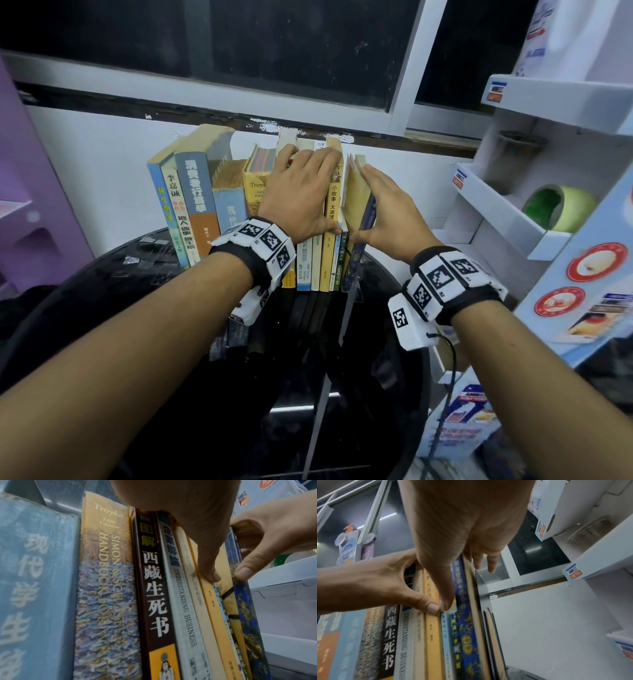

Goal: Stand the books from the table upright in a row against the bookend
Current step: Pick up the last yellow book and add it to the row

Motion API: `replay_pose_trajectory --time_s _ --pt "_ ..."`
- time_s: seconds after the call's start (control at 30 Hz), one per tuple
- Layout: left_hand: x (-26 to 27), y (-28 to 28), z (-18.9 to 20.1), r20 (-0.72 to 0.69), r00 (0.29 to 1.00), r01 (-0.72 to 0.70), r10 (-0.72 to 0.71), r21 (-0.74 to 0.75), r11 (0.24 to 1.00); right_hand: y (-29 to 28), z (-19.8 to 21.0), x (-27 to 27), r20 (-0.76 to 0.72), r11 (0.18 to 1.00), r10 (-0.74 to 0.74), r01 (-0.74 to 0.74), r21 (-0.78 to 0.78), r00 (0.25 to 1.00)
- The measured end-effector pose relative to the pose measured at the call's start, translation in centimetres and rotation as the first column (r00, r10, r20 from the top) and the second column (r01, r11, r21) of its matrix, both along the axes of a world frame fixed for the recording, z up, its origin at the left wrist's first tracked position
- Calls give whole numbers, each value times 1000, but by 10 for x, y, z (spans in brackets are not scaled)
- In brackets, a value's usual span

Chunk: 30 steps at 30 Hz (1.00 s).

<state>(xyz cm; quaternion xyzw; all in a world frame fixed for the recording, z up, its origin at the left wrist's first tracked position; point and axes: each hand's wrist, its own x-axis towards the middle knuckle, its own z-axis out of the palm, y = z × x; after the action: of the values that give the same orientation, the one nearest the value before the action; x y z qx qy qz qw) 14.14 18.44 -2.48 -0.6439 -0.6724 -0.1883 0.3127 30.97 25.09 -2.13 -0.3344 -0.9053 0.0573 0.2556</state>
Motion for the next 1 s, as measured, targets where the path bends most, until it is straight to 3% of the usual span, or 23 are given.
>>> replay_pose_trajectory --time_s 0.53,0.8,1.0 --pt "2 -3 3 2 1000 22 -22 -18 1000 10 10 -9 205 994 -91 75 81 975" --pt "6 0 3 4 999 36 -36 -9 999 17 10 -9 86 998 -51 53 -21 995" --pt "6 -1 3 13 999 37 -37 -24 999 13 8 -15 78 999 4 0 -40 997"
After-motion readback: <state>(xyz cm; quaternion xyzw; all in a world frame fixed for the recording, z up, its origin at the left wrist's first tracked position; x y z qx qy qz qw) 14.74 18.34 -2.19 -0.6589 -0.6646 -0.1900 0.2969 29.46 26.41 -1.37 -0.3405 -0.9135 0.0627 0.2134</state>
